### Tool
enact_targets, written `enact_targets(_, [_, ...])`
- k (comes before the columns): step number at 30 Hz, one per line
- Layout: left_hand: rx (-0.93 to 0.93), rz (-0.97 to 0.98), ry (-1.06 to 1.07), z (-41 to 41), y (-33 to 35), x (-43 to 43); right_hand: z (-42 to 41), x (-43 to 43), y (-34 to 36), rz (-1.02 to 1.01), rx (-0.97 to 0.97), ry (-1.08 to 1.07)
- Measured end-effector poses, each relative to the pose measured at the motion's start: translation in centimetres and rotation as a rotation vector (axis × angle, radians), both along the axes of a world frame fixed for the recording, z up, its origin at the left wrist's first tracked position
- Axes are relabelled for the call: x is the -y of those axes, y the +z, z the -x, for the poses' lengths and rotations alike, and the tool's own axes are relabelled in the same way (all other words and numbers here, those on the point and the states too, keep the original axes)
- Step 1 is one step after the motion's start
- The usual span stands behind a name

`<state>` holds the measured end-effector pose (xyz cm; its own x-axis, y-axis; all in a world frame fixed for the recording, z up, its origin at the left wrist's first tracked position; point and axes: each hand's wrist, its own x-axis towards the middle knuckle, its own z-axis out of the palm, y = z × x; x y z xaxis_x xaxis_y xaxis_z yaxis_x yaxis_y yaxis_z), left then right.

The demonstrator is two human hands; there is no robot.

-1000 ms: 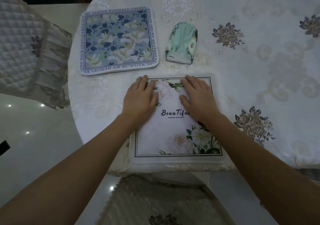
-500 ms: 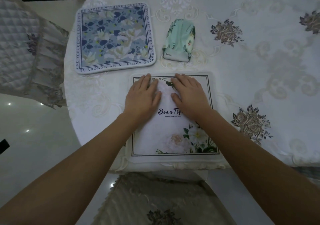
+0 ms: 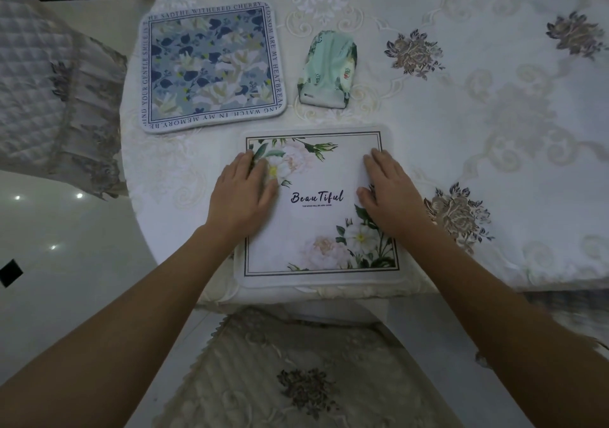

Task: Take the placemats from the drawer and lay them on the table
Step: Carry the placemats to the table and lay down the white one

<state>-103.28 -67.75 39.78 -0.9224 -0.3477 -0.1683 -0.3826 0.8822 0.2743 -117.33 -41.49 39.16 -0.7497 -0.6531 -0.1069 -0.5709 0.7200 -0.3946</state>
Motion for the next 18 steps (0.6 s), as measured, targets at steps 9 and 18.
enact_targets(9, [0.023, -0.054, 0.006, -9.4, 1.4, -5.4, -8.1, -4.8, 0.4, 0.044, 0.063, -0.056])
enact_targets(18, [0.073, -0.031, -0.043, -15.7, 2.1, -8.3, -15.0, -7.8, 0.6, 0.043, 0.009, -0.073])
